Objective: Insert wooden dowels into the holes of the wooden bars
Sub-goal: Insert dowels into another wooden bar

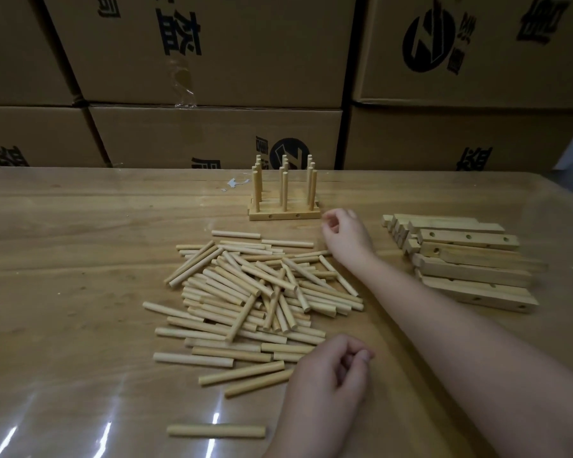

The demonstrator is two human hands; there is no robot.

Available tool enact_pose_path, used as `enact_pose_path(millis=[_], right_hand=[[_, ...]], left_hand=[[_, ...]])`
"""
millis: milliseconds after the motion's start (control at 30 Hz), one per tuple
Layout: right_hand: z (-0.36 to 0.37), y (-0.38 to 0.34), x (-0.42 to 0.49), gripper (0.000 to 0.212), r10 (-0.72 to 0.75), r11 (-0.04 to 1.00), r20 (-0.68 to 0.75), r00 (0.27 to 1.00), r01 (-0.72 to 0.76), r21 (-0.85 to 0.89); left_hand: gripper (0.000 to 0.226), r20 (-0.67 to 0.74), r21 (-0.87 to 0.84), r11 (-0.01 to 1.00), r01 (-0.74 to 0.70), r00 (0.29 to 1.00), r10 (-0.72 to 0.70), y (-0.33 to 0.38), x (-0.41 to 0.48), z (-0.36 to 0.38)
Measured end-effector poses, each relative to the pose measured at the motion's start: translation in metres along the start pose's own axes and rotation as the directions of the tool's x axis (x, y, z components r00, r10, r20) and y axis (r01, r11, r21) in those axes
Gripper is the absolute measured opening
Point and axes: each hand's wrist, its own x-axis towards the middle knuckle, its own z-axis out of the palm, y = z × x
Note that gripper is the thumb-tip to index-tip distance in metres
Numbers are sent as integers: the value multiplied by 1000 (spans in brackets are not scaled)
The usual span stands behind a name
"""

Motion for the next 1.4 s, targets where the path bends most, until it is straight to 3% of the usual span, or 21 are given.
enact_pose_path(millis=[167,300,500,667,833,933,1100,1233,1400], right_hand=[[-32,16,-67,10,-104,992,-2,995,104,74],[-62,38,-125,15,-124,986,15,992,121,111],[-109,64,-162,13,-86,994,-23,996,87,67],[-115,76,-161,15,-12,991,-125,992,28,128],[-112,76,-156,16,-107,994,-184,977,104,-31],[-121,78,-143,28,-163,954,-195,967,104,-283],[-142,85,-112,59,-71,826,-95,993,5,-563],[-145,94,-105,61,25,803,1,1000,-20,-596],[-143,96,-112,54,-32,781,-28,999,8,-624]], left_hand=[[23,13,-23,1000,19,1000,-19,6,-1,-3],[18,-10,-47,998,41,999,-42,8,-1,-3],[18,-7,-64,993,95,995,-95,10,-1,-4],[17,3,-99,989,106,994,-106,10,0,-4],[16,9,-124,986,111,994,-111,13,-1,-5],[15,13,-129,985,113,994,-113,14,-1,-5],[15,16,-129,985,114,994,-113,16,-1,-6],[15,23,-131,984,122,992,-120,17,-3,-7],[15,18,-149,980,132,991,-131,19,-3,-7]])
